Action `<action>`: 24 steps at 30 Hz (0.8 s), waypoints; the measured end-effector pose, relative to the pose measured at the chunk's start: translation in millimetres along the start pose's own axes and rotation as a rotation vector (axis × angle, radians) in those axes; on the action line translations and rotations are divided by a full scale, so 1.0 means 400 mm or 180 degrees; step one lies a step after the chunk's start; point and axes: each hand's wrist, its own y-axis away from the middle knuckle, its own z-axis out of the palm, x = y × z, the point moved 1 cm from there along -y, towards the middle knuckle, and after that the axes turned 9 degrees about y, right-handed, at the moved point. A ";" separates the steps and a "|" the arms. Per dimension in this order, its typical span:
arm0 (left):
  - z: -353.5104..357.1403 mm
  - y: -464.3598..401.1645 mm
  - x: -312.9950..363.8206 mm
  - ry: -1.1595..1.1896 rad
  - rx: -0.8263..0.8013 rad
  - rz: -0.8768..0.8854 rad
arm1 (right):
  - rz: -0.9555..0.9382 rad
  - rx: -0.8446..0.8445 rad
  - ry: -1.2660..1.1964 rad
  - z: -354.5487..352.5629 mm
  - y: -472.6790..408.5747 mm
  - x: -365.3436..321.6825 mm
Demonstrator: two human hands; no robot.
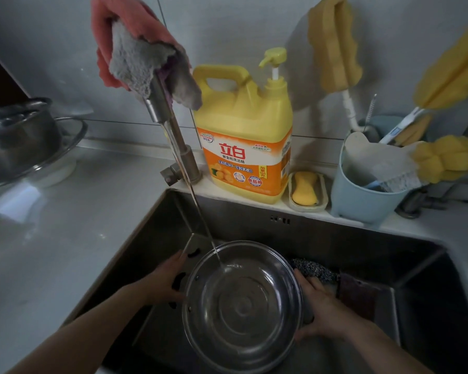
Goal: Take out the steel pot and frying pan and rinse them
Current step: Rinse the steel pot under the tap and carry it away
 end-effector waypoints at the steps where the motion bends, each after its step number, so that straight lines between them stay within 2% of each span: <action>1: 0.013 -0.005 -0.008 0.0017 -0.0089 -0.0032 | -0.0025 0.0009 -0.0008 0.000 -0.001 0.001; 3: 0.031 -0.013 -0.013 -0.0058 -0.0127 -0.0013 | -0.0033 -0.0026 -0.0007 -0.003 0.000 0.000; 5: 0.046 -0.028 -0.013 0.0084 0.0146 0.0040 | 0.0000 -0.0060 0.0010 -0.005 0.000 0.000; 9: -0.022 -0.045 0.064 0.1667 0.1990 -0.0057 | 0.0019 -0.0076 -0.0032 -0.006 -0.005 0.005; 11: -0.099 -0.051 0.120 0.2162 0.2487 0.0137 | 0.0033 -0.0102 -0.0045 -0.009 -0.006 0.005; 14: -0.220 -0.088 0.186 0.2697 0.2740 0.0296 | 0.0018 -0.0136 -0.0019 -0.012 -0.007 0.002; 17: -0.297 -0.153 0.214 0.3402 0.2662 0.0111 | 0.0020 -0.0165 -0.0024 -0.016 -0.008 0.001; 21: -0.319 -0.211 0.206 0.3426 0.2941 -0.0213 | 0.0007 -0.0188 -0.0009 -0.017 -0.008 -0.001; 24: -0.316 -0.221 0.194 0.3370 0.3002 -0.0177 | 0.0003 -0.0185 -0.0014 -0.015 -0.009 -0.001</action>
